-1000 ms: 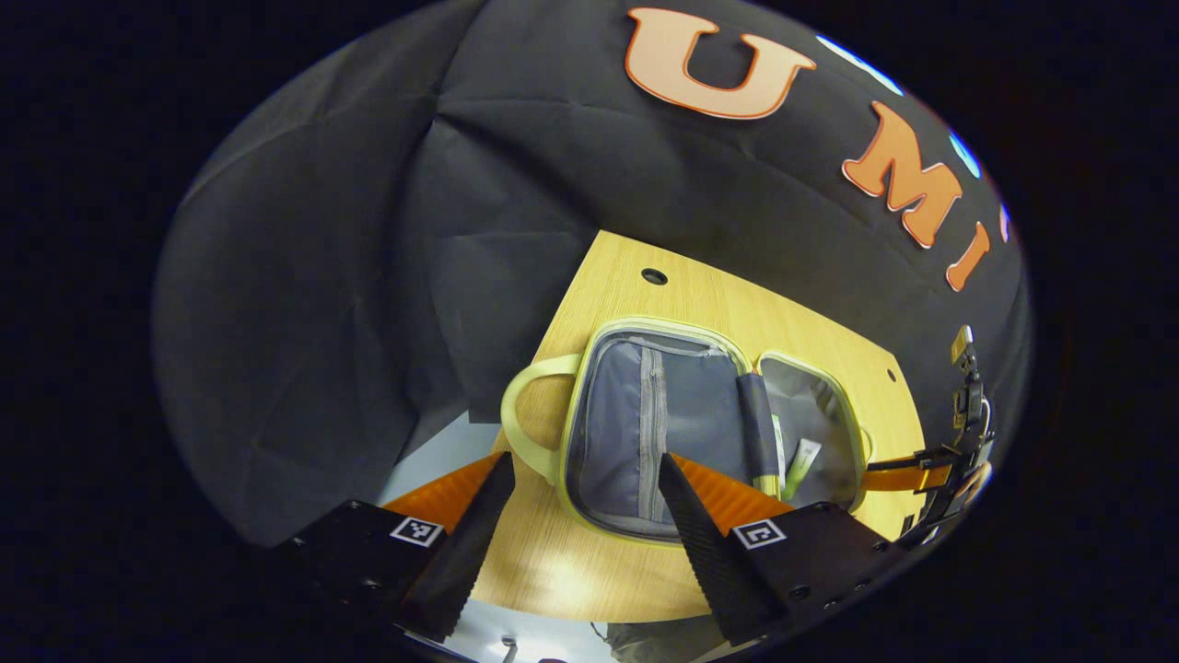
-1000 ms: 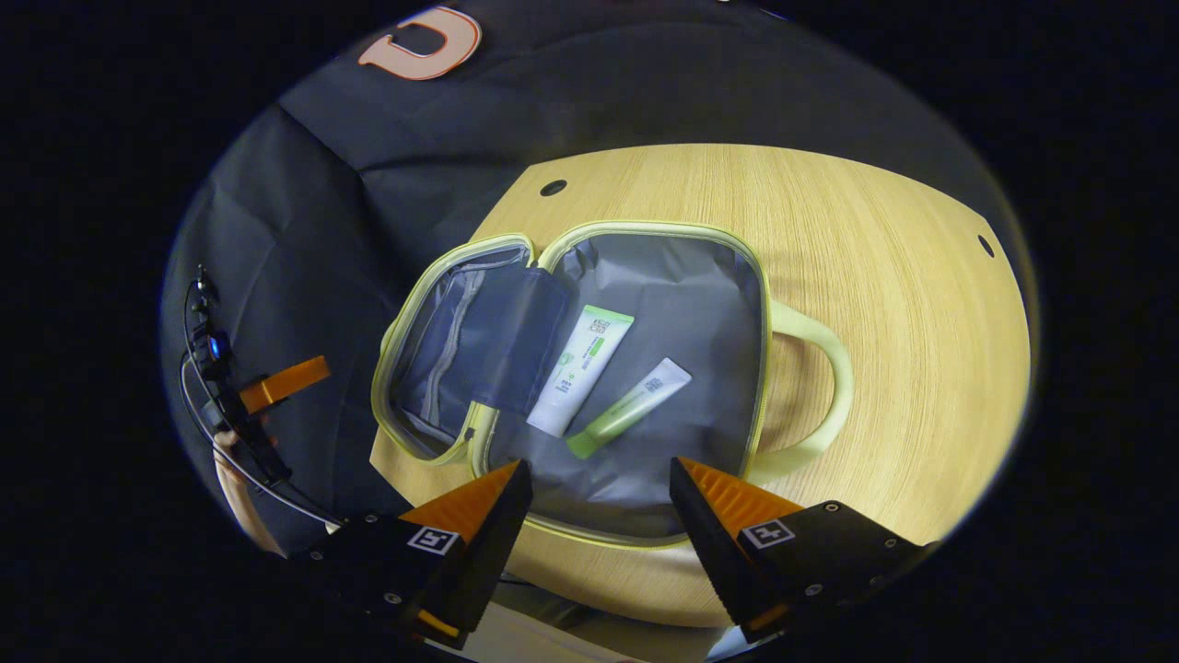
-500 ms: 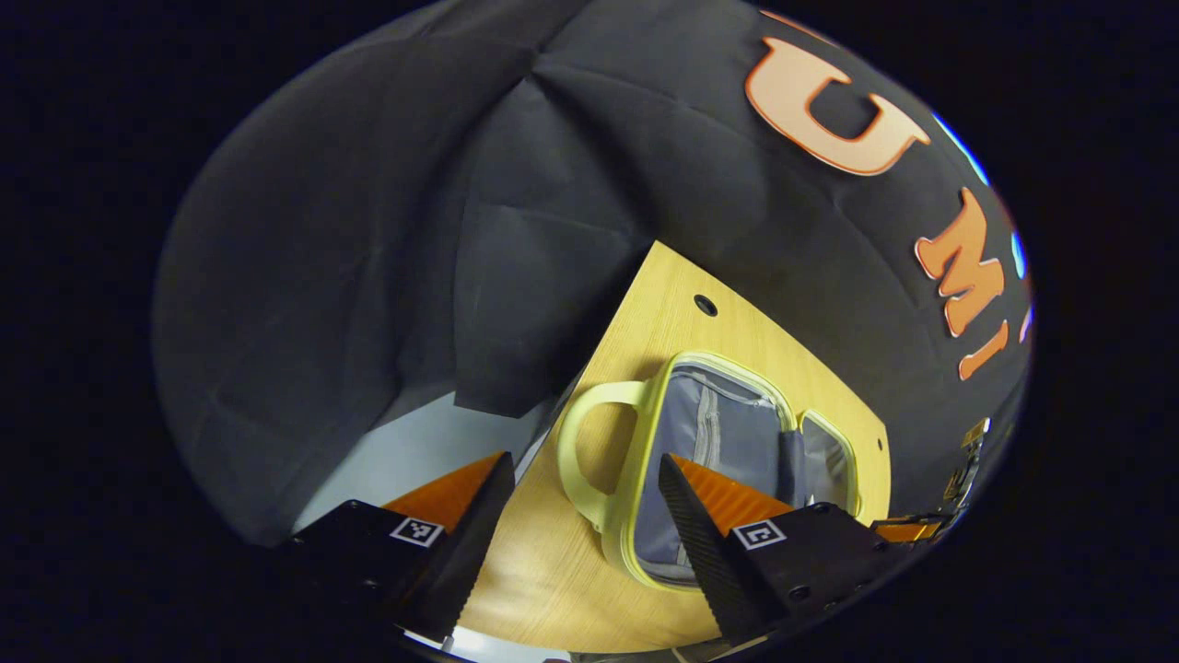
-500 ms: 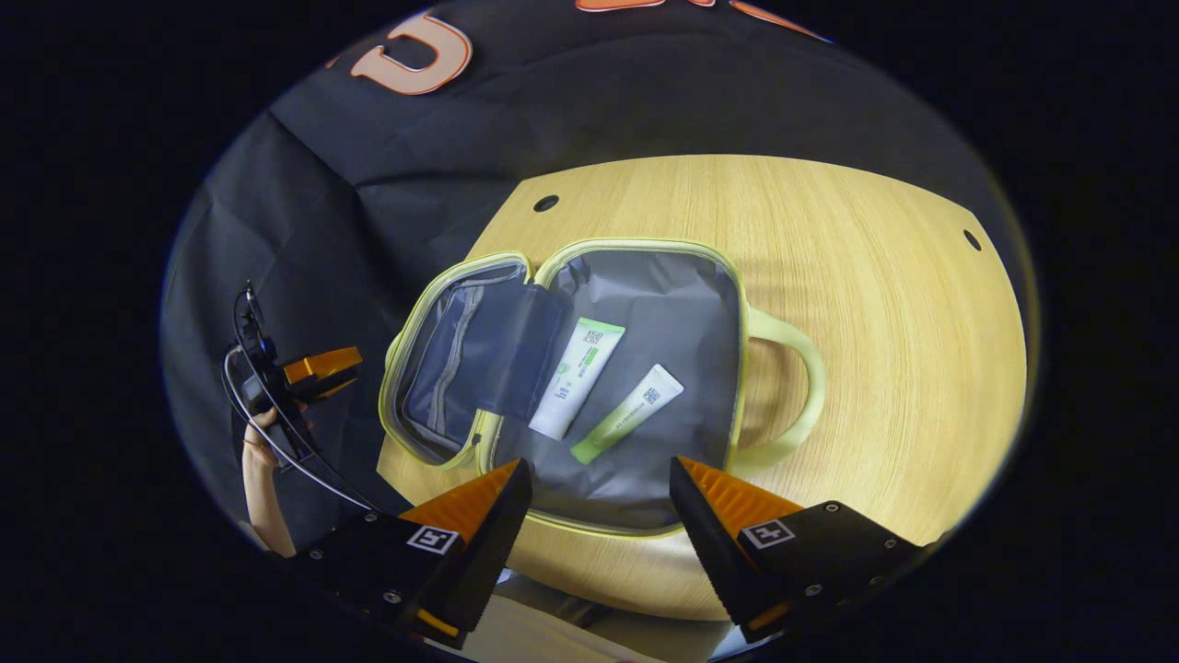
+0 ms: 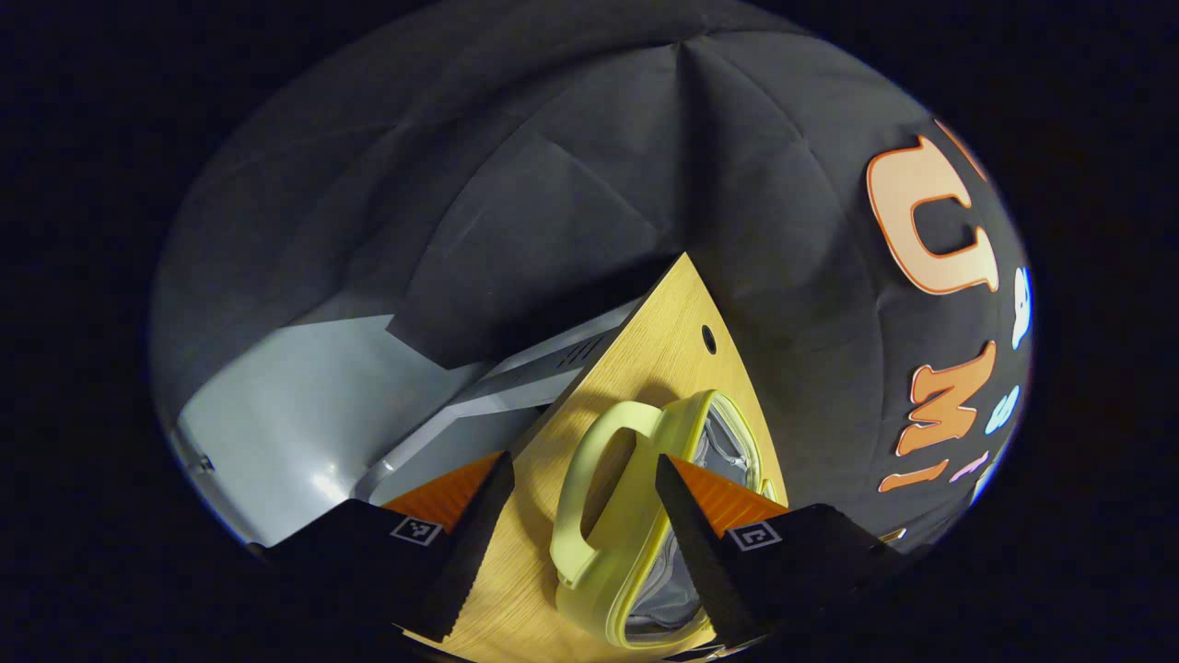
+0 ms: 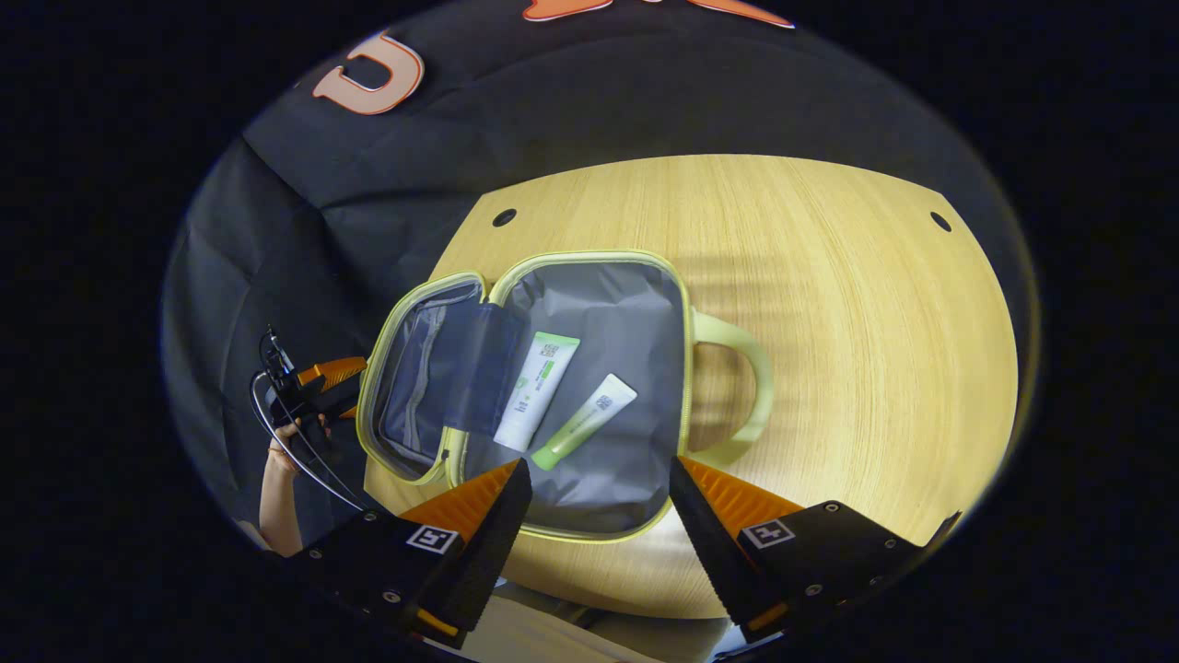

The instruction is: First open the suitcase, pack the skin care products into it, and then close the suitcase.

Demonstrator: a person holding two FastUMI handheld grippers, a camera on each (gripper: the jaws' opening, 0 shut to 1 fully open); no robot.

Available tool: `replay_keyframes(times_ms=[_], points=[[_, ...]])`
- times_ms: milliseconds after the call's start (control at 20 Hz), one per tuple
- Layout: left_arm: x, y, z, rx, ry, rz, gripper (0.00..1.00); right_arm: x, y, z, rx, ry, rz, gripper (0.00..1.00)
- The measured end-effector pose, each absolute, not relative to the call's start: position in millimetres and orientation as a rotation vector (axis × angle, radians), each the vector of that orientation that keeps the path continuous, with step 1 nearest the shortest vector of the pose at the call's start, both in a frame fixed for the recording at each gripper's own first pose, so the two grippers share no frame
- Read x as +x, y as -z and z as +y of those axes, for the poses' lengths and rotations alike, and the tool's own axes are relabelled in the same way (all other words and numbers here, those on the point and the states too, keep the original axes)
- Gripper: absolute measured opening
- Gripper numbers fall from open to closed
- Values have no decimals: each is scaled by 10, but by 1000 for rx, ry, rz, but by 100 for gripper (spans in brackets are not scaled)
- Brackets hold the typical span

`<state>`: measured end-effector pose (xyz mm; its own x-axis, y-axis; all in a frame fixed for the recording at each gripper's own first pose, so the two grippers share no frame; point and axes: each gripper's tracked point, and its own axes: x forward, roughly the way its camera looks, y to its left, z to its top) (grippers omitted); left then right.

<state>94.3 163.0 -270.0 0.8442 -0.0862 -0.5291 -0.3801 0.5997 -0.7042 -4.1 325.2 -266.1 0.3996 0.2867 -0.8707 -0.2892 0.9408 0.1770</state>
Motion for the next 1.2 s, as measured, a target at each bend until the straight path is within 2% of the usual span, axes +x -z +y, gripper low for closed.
replay_keyframes(times_ms=[50,150,200,250,300,400,700,1200], points=[[963,2706,1622,-938,-178,560,94,-39,2653,3220,0,-357,1106,96],[1015,2837,1636,-938,-226,597,47,-13,2654,3192,11,-347,1112,96],[971,2803,1575,-940,-210,624,24,4,2656,3188,16,-343,1112,96],[1070,2825,1603,-935,-215,624,29,23,2646,3188,20,-342,1108,96],[1237,2938,1464,-912,-212,631,14,53,2629,3202,26,-344,1100,96],[991,2636,1478,-841,-213,640,13,116,2592,3201,38,-341,1084,96],[944,1856,1226,-639,-203,624,13,373,2341,3086,52,-332,983,96],[928,626,21,-338,-119,564,11,957,1373,2124,-77,-233,595,96]])
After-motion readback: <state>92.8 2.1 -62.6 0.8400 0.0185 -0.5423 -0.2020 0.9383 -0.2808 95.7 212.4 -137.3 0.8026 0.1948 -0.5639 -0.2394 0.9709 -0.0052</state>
